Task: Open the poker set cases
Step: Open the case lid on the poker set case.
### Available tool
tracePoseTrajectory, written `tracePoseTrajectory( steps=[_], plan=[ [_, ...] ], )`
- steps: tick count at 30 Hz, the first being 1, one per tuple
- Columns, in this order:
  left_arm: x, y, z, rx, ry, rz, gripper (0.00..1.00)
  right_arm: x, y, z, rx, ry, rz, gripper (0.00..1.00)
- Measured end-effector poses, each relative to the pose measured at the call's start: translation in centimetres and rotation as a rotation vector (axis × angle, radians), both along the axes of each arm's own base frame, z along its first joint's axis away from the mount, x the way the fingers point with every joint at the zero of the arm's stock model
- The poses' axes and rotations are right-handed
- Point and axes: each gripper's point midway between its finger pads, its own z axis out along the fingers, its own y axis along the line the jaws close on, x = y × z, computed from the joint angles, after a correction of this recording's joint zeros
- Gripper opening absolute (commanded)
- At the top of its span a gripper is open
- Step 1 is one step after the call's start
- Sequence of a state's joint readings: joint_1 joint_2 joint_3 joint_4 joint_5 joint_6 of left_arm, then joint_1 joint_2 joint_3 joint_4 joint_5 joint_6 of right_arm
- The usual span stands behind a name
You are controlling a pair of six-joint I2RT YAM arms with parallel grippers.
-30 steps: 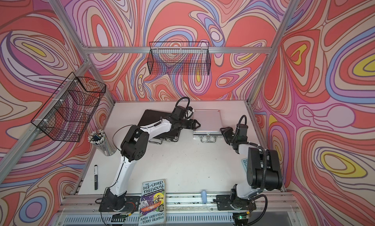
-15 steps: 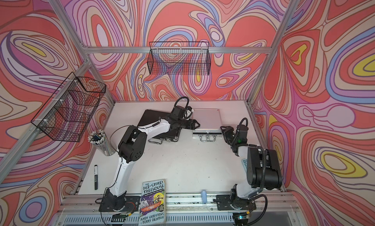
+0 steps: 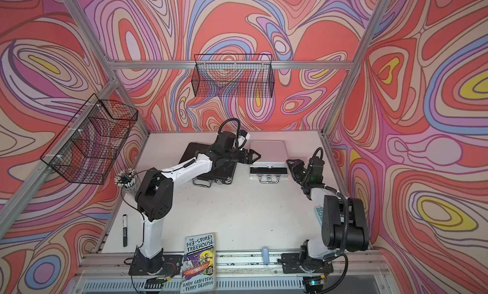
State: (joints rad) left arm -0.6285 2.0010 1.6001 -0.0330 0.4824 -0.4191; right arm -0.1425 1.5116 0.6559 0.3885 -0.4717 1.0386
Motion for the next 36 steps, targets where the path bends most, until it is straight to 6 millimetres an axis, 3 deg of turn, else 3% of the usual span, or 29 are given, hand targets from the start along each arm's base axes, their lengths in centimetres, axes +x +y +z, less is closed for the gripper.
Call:
tracePoseTrajectory(
  steps=[3,5,12,18,25,36],
  plan=[
    [-0.8,0.9,1.2,0.0,-0.03,0.002,0.75,0.5,0.0,0.9,-0.003,-0.02,0.003,0.49],
    [-1.4,1.4,0.7,0.013,-0.029,0.004,0.69,0.9,0.0,1.5,-0.004,-0.034,0.006,0.49],
    [-4.1,2.8,-5.8,0.108,0.081,0.008,0.54,2.2,0.2,4.1,-0.008,-0.099,0.026,0.49],
    [-5.6,0.6,-8.1,0.13,0.106,-0.034,0.47,2.6,0.3,4.5,-0.007,-0.107,0.036,0.48],
    [-4.9,-0.3,-12.3,0.17,0.16,0.012,0.37,3.7,0.3,6.1,-0.013,-0.144,0.043,0.48],
    [-3.4,-0.4,-12.7,0.144,0.151,0.088,0.35,7.3,-0.2,9.7,-0.026,-0.238,0.048,0.48]
  ],
)
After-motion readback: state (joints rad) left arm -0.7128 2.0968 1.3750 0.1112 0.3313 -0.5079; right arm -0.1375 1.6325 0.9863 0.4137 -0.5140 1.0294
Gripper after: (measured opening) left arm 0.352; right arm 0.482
